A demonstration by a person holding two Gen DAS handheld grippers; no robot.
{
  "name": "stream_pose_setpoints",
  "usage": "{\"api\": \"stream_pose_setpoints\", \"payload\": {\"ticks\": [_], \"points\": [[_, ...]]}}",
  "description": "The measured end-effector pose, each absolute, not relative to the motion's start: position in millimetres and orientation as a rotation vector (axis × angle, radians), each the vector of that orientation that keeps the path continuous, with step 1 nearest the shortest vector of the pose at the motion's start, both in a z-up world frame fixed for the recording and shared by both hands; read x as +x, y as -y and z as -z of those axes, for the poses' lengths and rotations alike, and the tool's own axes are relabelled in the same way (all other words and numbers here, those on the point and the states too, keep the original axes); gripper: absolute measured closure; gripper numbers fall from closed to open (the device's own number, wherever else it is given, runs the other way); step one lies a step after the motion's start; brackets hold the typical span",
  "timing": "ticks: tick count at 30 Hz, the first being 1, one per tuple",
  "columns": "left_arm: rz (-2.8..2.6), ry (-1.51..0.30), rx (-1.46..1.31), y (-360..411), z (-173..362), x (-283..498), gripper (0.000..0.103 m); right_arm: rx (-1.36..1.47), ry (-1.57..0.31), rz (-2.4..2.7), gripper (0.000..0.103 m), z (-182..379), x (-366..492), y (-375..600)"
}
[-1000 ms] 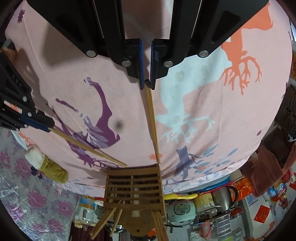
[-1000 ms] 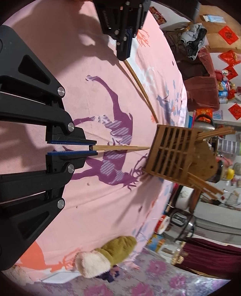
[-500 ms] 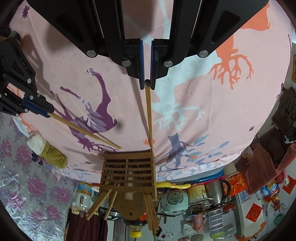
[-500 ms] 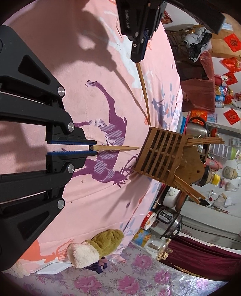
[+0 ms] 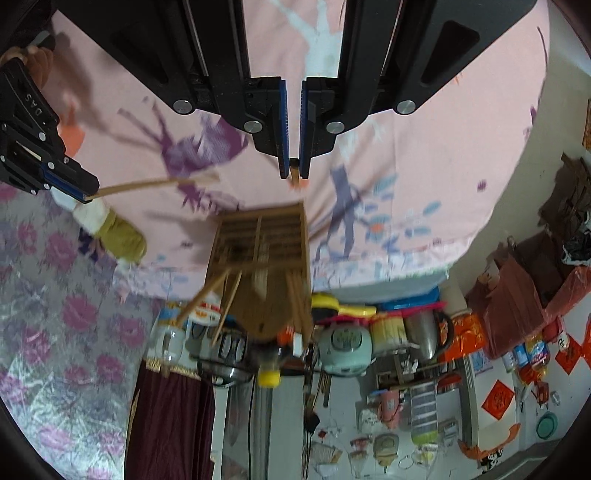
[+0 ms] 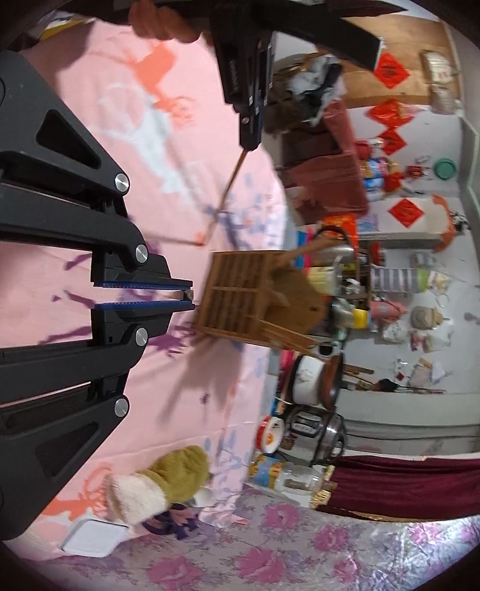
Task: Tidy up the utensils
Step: 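Lift the chopstick with the left tool and drop it into the holder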
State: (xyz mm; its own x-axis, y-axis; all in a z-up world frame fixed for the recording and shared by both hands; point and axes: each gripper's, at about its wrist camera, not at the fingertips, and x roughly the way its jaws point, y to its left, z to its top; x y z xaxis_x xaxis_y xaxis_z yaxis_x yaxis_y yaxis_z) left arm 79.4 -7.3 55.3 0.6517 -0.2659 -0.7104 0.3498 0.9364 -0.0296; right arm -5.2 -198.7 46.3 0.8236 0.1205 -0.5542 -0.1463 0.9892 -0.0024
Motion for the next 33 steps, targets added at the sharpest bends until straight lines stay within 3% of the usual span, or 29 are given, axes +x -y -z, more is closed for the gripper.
{"api": "stream_pose_setpoints", "payload": {"ticks": [15,22,26,33], "points": [[0.371,-0.669,0.119,62,-151,132,0.098,0.020,-0.470,-0.130,0.097,-116,47,207],[0.309,-0.483,0.083,83,-210,166,0.097,0.089,-0.329,-0.110,0.097,-162,89,213],[0.291,-0.448,0.057,93,-197,191,0.097,0.085,-0.293,-0.083,0.097,-160,114,207],[0.286,-0.561,-0.049,79,-129,231,0.098,0.146,-0.380,-0.058,0.097,-108,156,216]]}}
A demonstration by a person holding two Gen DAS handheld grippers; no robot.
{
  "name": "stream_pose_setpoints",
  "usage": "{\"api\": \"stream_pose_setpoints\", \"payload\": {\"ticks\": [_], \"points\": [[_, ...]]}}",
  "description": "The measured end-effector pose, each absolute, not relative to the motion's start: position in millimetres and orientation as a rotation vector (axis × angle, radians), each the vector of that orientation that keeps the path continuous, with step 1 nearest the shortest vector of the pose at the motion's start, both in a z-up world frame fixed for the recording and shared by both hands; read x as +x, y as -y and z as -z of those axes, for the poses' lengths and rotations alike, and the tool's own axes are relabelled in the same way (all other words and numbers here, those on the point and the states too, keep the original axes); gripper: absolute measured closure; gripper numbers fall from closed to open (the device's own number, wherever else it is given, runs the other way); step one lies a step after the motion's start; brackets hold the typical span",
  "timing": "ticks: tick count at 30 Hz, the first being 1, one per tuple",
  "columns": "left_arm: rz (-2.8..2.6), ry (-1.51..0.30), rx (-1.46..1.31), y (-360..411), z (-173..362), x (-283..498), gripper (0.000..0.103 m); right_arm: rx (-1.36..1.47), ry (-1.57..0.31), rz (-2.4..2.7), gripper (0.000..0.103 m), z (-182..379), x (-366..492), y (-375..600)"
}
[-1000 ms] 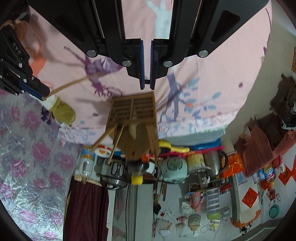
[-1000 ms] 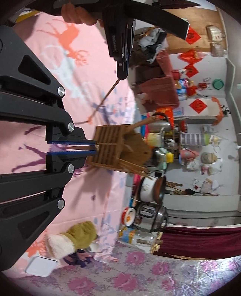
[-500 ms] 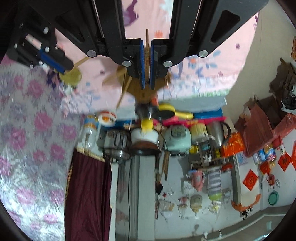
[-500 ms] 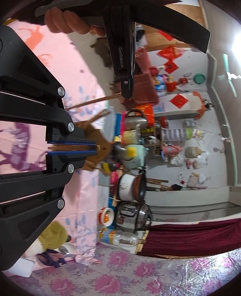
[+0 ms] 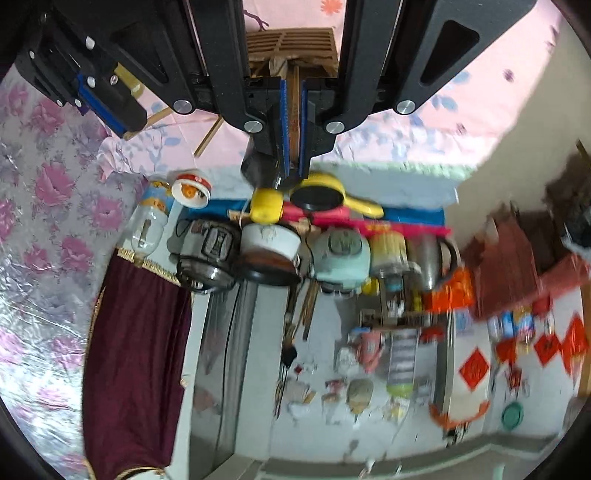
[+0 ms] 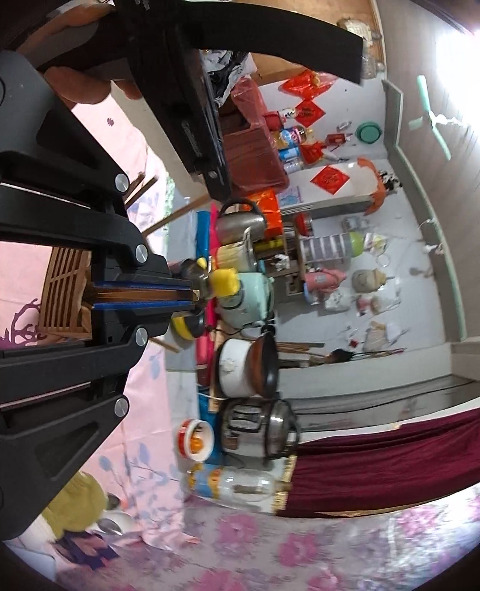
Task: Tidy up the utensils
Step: 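Lift the chopstick with the left tool and drop it into the holder, then open the left tool and pull it back from the holder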
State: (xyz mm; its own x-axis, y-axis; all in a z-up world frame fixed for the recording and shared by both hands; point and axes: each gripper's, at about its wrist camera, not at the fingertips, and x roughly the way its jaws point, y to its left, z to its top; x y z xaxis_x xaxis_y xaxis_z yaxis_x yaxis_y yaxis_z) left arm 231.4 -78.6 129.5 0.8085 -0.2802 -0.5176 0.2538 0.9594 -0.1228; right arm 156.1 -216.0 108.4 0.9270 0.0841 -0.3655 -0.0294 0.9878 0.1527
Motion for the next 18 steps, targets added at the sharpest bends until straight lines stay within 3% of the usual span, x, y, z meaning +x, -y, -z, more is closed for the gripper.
{"api": "stream_pose_setpoints", "payload": {"ticks": [4,5,6,7,13,18], "points": [[0.289,-0.608,-0.057,68,-109,236,0.094,0.132,-0.408,-0.065,0.093,-90,163,216],[0.285,-0.608,-0.062,64,-105,233,0.074,0.133,-0.403,-0.058,0.090,-87,162,217],[0.279,-0.603,-0.067,60,-103,231,0.040,0.134,-0.398,-0.047,0.085,-84,162,219],[0.255,-0.578,-0.084,54,-102,226,0.030,0.124,-0.407,-0.046,0.084,-82,164,220],[0.247,-0.576,-0.127,33,-97,217,0.022,0.151,-0.429,-0.039,0.074,-78,166,226],[0.221,-0.604,-0.163,17,-96,217,0.013,0.134,-0.426,-0.010,0.059,-77,159,223]]}}
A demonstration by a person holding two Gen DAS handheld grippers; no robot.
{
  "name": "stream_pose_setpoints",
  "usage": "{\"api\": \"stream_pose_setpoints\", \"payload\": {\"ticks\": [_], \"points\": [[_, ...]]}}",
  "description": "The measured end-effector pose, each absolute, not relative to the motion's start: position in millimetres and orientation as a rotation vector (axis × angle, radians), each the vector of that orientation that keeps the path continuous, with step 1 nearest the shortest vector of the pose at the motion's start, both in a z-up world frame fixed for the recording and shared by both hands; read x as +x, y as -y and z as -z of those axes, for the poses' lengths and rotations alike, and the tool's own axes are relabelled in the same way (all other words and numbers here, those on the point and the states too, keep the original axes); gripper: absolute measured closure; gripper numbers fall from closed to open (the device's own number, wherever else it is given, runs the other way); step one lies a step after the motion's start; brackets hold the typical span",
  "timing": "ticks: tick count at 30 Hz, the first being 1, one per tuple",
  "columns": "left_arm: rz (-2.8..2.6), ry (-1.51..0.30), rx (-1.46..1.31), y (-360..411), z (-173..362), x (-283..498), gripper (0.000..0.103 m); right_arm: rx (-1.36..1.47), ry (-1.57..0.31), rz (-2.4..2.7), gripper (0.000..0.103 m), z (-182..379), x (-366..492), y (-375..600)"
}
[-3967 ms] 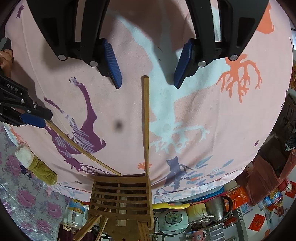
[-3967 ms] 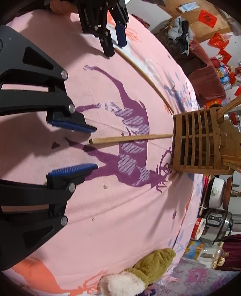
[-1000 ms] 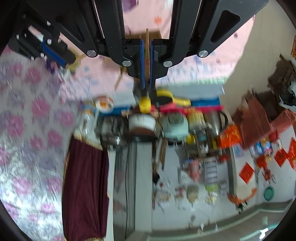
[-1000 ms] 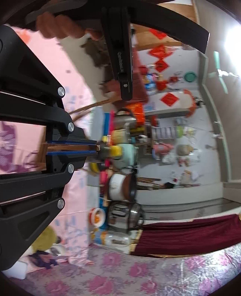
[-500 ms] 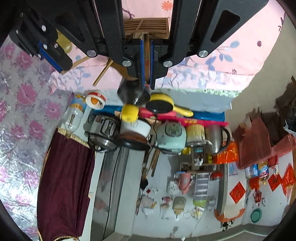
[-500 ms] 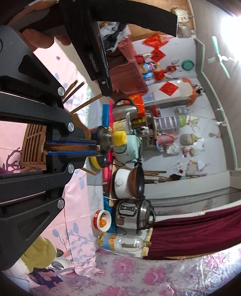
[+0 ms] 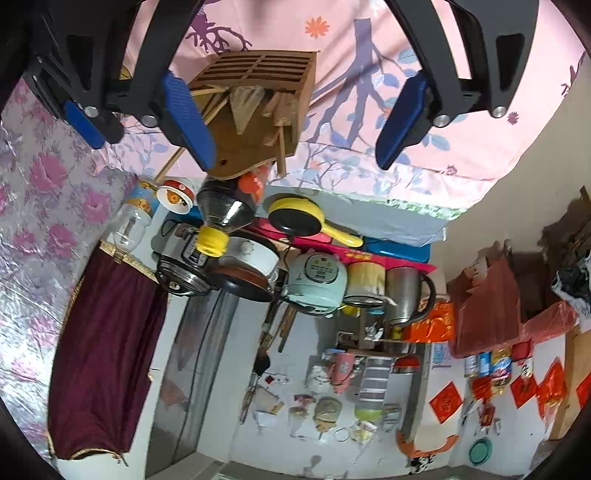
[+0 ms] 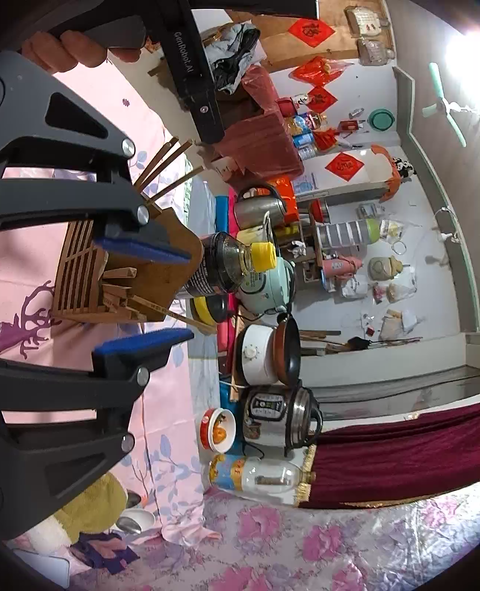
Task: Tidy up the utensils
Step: 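Open the left tool and pull it back from the holder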
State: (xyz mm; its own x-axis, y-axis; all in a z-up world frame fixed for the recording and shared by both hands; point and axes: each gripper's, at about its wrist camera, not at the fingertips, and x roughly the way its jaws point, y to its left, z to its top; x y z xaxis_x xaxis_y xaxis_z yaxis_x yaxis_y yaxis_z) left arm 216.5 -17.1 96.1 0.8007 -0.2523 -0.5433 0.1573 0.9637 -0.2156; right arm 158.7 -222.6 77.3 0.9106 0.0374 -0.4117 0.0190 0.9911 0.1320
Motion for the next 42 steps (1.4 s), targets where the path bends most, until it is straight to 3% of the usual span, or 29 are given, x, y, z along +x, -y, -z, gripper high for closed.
{"api": "stream_pose_setpoints", "payload": {"ticks": [6,13,18,26,33,42], "points": [[0.167,-0.594,-0.145,12,-103,204,0.006,0.137,-0.387,0.015,0.039,-87,138,224],[0.119,-0.567,-0.111,7,-114,170,0.006,0.124,-0.353,0.045,0.023,-98,101,220],[0.089,-0.540,-0.104,1,-122,143,0.006,0.092,-0.307,0.086,0.006,-109,68,211],[0.014,-0.476,-0.043,-13,-101,90,0.006,0.098,-0.325,0.093,0.006,-111,31,206],[0.053,-0.588,-0.073,-24,-57,80,0.006,0.014,-0.393,0.156,0.006,-63,10,193],[0.066,-0.532,0.038,5,-46,67,0.006,-0.019,-0.350,0.214,0.006,-42,-2,189]]}}
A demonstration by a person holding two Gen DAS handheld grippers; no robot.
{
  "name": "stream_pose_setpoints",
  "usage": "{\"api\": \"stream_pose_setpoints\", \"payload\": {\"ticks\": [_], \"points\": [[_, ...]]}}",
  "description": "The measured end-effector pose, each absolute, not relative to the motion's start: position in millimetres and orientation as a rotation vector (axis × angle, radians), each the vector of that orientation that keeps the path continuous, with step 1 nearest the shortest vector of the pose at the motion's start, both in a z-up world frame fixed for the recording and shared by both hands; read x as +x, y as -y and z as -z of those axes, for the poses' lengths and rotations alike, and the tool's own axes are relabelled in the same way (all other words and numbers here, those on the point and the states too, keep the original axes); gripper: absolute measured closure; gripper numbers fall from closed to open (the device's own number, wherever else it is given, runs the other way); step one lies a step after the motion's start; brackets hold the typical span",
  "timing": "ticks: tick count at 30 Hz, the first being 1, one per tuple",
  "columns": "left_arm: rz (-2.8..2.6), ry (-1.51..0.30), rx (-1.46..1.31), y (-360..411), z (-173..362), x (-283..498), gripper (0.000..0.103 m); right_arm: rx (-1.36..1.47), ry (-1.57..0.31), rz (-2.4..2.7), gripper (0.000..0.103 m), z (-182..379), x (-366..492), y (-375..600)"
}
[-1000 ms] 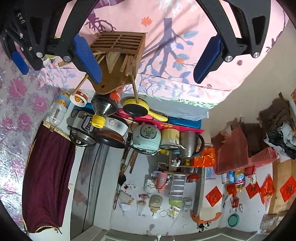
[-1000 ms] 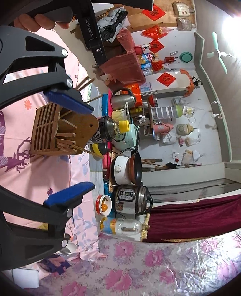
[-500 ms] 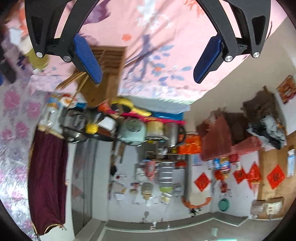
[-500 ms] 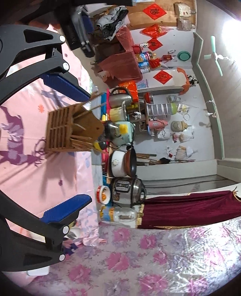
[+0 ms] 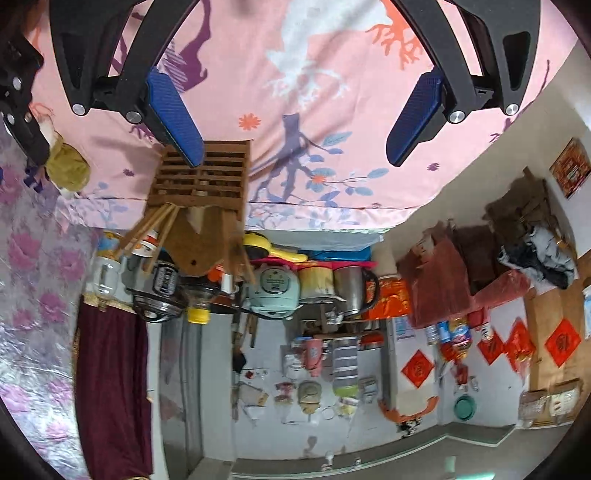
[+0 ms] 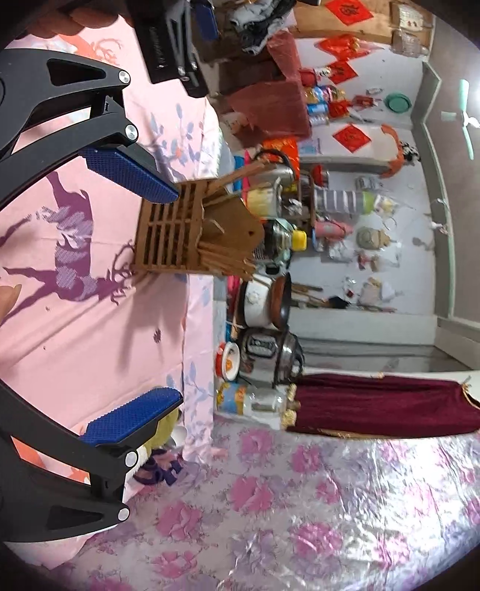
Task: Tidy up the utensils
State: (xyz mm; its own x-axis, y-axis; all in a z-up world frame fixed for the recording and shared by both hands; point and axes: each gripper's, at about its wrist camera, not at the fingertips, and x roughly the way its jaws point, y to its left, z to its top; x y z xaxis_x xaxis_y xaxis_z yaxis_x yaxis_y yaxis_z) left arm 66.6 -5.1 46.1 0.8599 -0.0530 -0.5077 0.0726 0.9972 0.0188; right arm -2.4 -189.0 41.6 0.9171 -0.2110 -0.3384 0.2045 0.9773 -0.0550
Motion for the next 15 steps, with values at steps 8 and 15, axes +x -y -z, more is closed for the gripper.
{"api": "stream_pose_setpoints", "payload": {"ticks": [8,15], "points": [[0.079,-0.517,0.068,14,-41,65,0.006,0.020,-0.357,0.220,0.006,-38,-3,200],[0.083,-0.529,0.048,11,-41,66,0.006,0.011,-0.359,0.218,0.006,-37,-1,199]]}}
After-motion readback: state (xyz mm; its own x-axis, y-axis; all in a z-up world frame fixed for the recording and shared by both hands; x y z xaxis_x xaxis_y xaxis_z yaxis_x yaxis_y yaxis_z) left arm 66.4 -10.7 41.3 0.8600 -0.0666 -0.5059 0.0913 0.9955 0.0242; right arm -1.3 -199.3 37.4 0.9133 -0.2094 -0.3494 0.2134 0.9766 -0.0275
